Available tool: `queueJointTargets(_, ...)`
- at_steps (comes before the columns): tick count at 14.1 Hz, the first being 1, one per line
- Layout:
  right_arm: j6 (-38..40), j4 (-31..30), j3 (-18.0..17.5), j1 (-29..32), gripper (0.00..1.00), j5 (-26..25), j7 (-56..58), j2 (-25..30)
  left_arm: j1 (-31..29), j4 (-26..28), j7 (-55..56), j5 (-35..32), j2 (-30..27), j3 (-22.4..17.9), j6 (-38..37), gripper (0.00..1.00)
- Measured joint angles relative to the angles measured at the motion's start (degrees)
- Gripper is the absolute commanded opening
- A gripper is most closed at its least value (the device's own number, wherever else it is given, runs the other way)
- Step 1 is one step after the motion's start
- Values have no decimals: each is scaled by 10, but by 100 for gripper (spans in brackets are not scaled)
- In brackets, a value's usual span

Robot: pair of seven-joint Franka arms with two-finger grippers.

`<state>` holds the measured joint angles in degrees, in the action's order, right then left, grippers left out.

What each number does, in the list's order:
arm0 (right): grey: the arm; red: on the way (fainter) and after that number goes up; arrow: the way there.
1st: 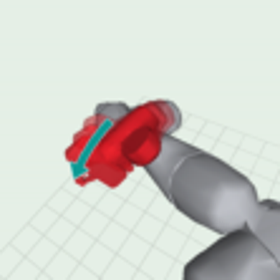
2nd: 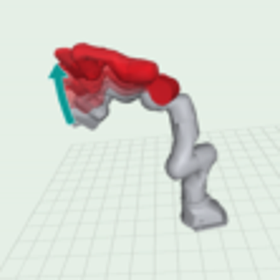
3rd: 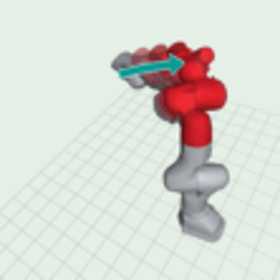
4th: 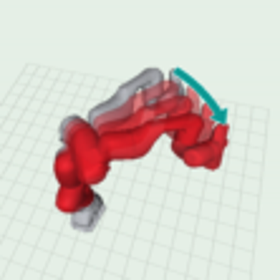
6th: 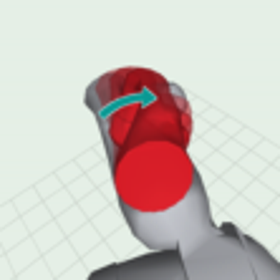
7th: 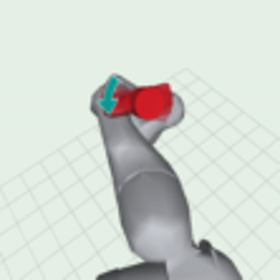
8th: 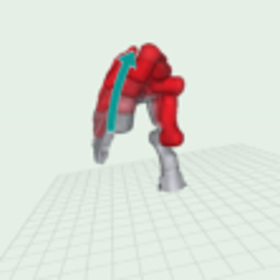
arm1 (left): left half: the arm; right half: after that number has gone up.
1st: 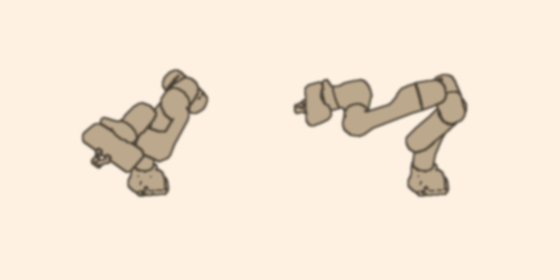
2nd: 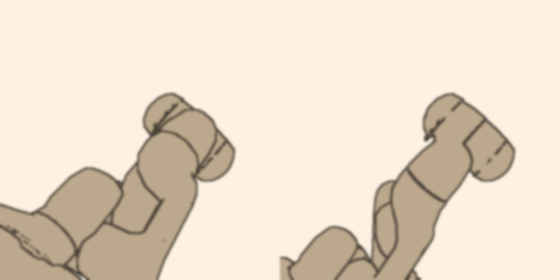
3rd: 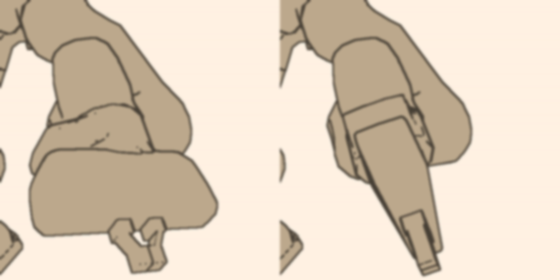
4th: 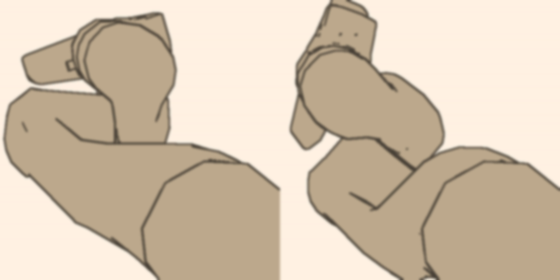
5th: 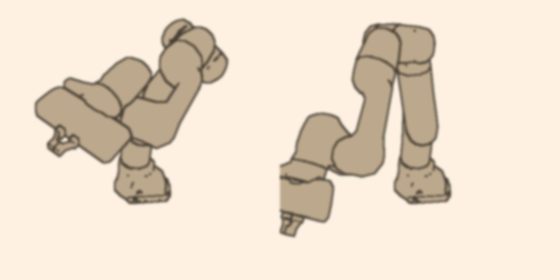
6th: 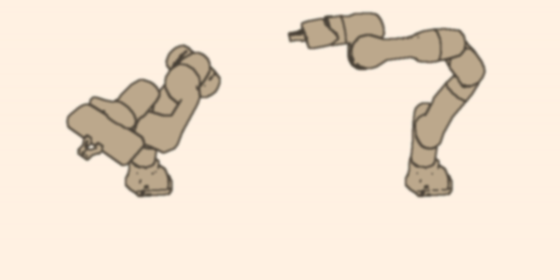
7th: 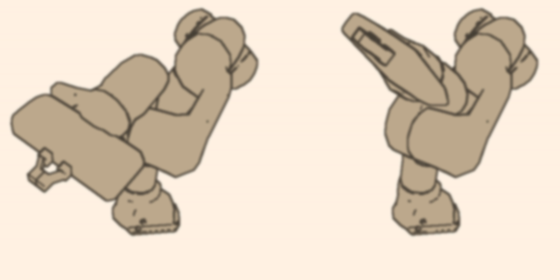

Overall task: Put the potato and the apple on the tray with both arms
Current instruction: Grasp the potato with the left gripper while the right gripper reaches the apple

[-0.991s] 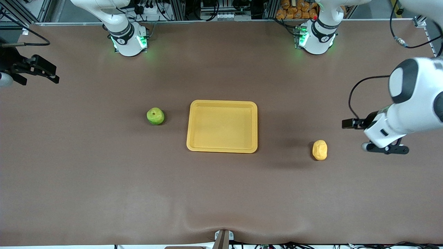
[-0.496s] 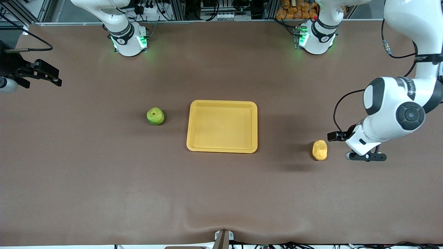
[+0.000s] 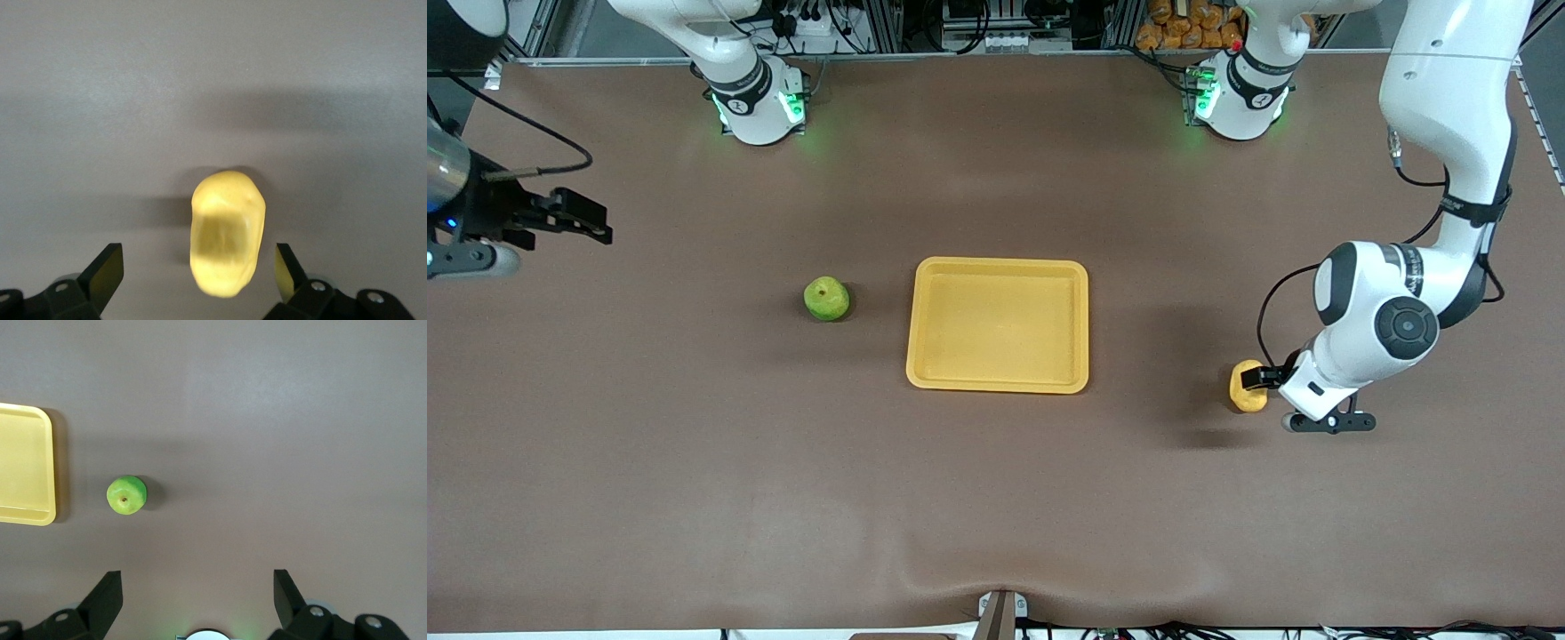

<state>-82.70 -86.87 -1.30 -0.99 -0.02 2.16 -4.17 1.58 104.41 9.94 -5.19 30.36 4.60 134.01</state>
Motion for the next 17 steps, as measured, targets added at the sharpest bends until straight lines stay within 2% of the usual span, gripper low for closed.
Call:
queueJointTargets(4,0,0,-2,-5,100,0,0,-20,1,0,14,0,22,1,30,100)
queueJointTargets(9,-2,-1,-4,-27,100,5,-6,-53,1,2,14,0,36,2,33,100)
queueJointTargets(10,-4,-2,-4,-32,100,13,-19,-62,2,4,15,0,37,2,33,73)
queueJointTargets(11,-4,-3,-4,-35,100,22,-36,-69,3,7,20,0,38,2,33,31)
queueJointTargets(12,-6,-5,-4,-36,100,27,-50,-75,4,8,33,0,38,2,33,0)
queueJointTargets(17,-21,-27,-4,-42,100,56,-73,-96,9,9,62,-1,38,3,33,0)
